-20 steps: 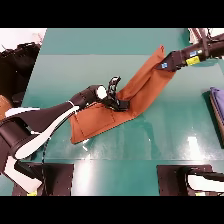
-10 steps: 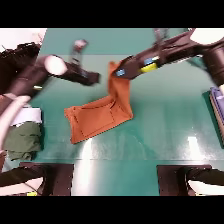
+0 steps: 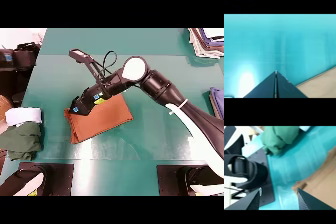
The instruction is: Fold the shirts.
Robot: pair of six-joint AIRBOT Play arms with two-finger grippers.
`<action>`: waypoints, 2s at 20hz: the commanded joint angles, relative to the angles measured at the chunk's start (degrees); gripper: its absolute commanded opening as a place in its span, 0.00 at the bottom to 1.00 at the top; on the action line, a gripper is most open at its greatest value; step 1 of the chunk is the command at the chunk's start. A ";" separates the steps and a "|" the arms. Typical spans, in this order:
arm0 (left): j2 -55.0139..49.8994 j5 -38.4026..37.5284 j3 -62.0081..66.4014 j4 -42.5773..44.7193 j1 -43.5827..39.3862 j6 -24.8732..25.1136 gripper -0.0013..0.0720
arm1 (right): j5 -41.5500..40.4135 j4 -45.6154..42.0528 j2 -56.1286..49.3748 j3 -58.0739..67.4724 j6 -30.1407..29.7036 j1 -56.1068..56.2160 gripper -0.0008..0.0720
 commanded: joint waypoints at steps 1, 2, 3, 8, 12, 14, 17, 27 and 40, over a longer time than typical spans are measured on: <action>1.62 -3.28 0.00 1.05 1.68 1.66 0.05 | 3.63 -8.48 0.66 -0.04 3.41 -4.94 0.72; 1.62 -3.37 0.00 0.87 1.68 1.66 0.05 | 6.14 -11.26 0.76 -0.04 4.61 -7.85 0.72; 1.62 -3.39 0.00 0.83 1.68 1.66 0.05 | 9.11 -14.21 0.57 -0.04 5.68 -11.39 0.72; 1.53 -3.17 0.00 0.42 1.68 1.66 0.05 | 19.54 -17.27 -4.90 -0.24 6.16 -27.36 0.72; 1.49 -3.06 0.00 0.00 1.68 1.66 0.05 | 14.05 -11.63 -6.05 -12.70 6.73 -34.93 0.73; 1.49 -2.75 0.00 -0.87 1.68 1.66 0.05 | 9.20 -6.29 -6.05 -20.85 6.01 -36.09 0.73; 1.49 -0.44 0.00 -2.27 1.68 1.66 0.05 | 2.71 1.29 -6.05 -28.04 0.94 -34.60 0.73; 1.49 2.54 0.00 -5.77 1.68 1.68 0.05 | -7.72 7.17 -6.19 -30.14 -0.87 -22.60 0.73; 1.38 4.35 -0.42 -11.61 -14.40 0.48 0.05 | -8.66 2.47 4.11 -26.08 -1.20 -37.55 0.03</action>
